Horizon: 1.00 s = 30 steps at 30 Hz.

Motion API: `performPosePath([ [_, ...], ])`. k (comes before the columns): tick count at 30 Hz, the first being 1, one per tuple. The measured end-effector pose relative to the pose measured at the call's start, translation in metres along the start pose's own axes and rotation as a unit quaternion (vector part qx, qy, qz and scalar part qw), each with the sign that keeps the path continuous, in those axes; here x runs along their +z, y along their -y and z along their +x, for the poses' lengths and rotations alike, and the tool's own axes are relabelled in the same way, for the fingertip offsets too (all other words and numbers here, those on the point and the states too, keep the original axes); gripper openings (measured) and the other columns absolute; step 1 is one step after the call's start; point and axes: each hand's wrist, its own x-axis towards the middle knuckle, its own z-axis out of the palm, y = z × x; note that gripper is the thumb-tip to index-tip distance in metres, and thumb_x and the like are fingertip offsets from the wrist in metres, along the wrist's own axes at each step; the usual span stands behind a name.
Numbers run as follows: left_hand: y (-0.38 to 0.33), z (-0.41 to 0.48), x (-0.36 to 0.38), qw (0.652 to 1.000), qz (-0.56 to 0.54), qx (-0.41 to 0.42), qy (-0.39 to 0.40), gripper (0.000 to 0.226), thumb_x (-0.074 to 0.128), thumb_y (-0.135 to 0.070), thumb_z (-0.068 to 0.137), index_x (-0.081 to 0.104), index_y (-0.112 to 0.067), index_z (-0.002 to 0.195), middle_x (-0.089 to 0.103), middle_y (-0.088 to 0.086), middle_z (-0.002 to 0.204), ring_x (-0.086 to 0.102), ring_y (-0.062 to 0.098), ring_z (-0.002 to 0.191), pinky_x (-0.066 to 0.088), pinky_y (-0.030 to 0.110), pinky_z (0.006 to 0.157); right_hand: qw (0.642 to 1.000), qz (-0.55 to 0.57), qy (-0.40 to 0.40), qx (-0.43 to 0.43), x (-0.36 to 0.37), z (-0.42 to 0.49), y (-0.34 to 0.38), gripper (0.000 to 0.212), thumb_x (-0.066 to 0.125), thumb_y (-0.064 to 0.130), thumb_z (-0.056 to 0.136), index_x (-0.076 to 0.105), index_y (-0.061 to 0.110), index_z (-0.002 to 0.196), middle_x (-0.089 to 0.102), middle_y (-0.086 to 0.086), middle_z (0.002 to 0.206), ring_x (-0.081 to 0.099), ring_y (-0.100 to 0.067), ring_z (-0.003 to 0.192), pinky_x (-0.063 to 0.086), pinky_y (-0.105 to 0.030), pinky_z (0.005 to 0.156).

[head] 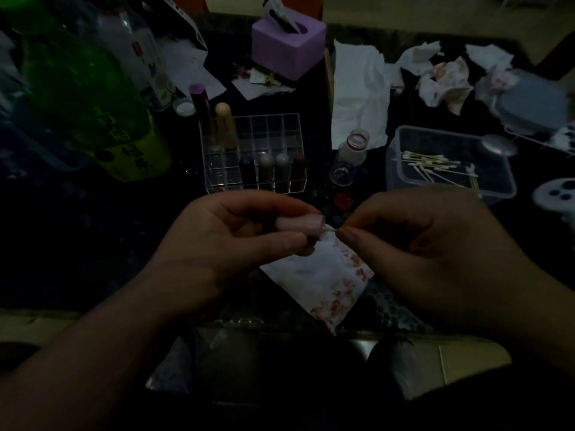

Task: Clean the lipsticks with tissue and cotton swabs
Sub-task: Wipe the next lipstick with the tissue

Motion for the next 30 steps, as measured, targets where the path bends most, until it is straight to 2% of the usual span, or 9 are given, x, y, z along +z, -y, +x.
performPosePath([
  [3,-0.003,0.0,0.002,0.999,-0.032,0.002,0.01,0.02,0.077,-0.013,0.062,0.082,-0.023,0.078,0.078,0.008,0.091,0.075,0.023,0.082,0.057,0.024,0.073,0.999,-0.024,-0.015,-0.016,0.001,0.0,-0.001,0.01,0.067,0.025,0.088,0.075,0.021,0.083,0.068,0.011,0.07,0.062,-0.004,0.062,0.048,-0.027,0.054],
  [6,-0.002,0.0,0.001,0.999,-0.048,0.007,0.011,0.019,0.077,-0.006,0.064,0.081,-0.021,0.075,0.078,0.009,0.093,0.075,0.023,0.083,0.057,0.025,0.074,0.999,-0.026,-0.009,-0.018,0.0,0.0,0.001,0.012,0.066,0.024,0.088,0.073,0.02,0.079,0.066,0.008,0.066,0.061,-0.007,0.059,0.046,-0.03,0.052],
  [12,0.003,0.0,-0.002,0.999,-0.05,0.019,0.003,0.015,0.075,-0.004,0.066,0.078,-0.013,0.078,0.077,0.006,0.102,0.074,0.022,0.094,0.057,0.024,0.079,0.999,0.034,0.036,0.019,-0.001,-0.002,0.004,0.019,0.065,0.028,0.089,0.07,0.022,0.072,0.062,0.007,0.062,0.06,-0.01,0.057,0.041,-0.013,0.05],
  [15,0.002,-0.001,0.0,0.999,-0.035,0.016,-0.003,0.024,0.07,0.003,0.064,0.079,-0.017,0.075,0.077,0.003,0.097,0.074,0.017,0.093,0.057,0.021,0.076,0.991,0.091,0.064,0.074,-0.001,-0.001,0.003,0.024,0.066,0.029,0.091,0.069,0.019,0.07,0.064,0.001,0.064,0.06,-0.015,0.057,0.046,-0.023,0.051],
  [18,0.0,-0.002,0.001,0.999,-0.043,0.015,0.003,0.03,0.069,0.001,0.061,0.08,-0.023,0.077,0.078,0.002,0.093,0.075,0.015,0.091,0.057,0.02,0.075,0.994,0.064,0.05,0.076,0.001,-0.001,0.0,0.025,0.062,0.034,0.092,0.067,0.021,0.071,0.063,0.001,0.064,0.059,-0.015,0.057,0.046,-0.031,0.054],
  [24,0.002,0.001,-0.005,0.999,-0.017,0.038,0.008,0.04,0.086,-0.002,0.054,0.079,-0.029,0.083,0.077,0.003,0.101,0.074,0.019,0.098,0.057,0.024,0.08,0.999,-0.031,0.004,0.019,0.005,-0.001,0.002,0.019,0.06,0.031,0.09,0.067,0.023,0.075,0.061,0.008,0.064,0.058,-0.008,0.059,0.042,-0.024,0.053],
  [26,0.004,0.001,-0.005,0.999,-0.01,0.038,-0.007,0.037,0.086,-0.002,0.057,0.078,-0.026,0.084,0.078,0.003,0.1,0.074,0.018,0.097,0.057,0.023,0.079,0.999,-0.022,0.022,0.024,0.005,-0.001,0.002,0.02,0.061,0.03,0.091,0.067,0.023,0.074,0.06,0.008,0.062,0.057,-0.009,0.059,0.042,-0.02,0.053],
  [28,0.006,0.0,-0.003,0.999,0.008,0.033,-0.019,0.03,0.077,-0.003,0.064,0.074,-0.017,0.09,0.078,0.002,0.1,0.074,0.018,0.097,0.057,0.022,0.08,0.998,0.018,0.045,0.051,0.005,-0.001,0.002,0.023,0.063,0.031,0.094,0.068,0.023,0.072,0.062,0.005,0.064,0.059,-0.01,0.061,0.043,-0.018,0.053],
  [30,0.008,-0.001,-0.001,0.999,0.041,0.031,-0.017,0.031,0.072,-0.005,0.067,0.071,-0.014,0.097,0.078,-0.001,0.101,0.074,0.015,0.098,0.056,0.021,0.082,0.99,0.082,0.062,0.094,0.005,-0.002,0.002,0.023,0.062,0.035,0.088,0.07,0.022,0.072,0.065,0.003,0.066,0.06,-0.012,0.06,0.046,-0.021,0.054],
])
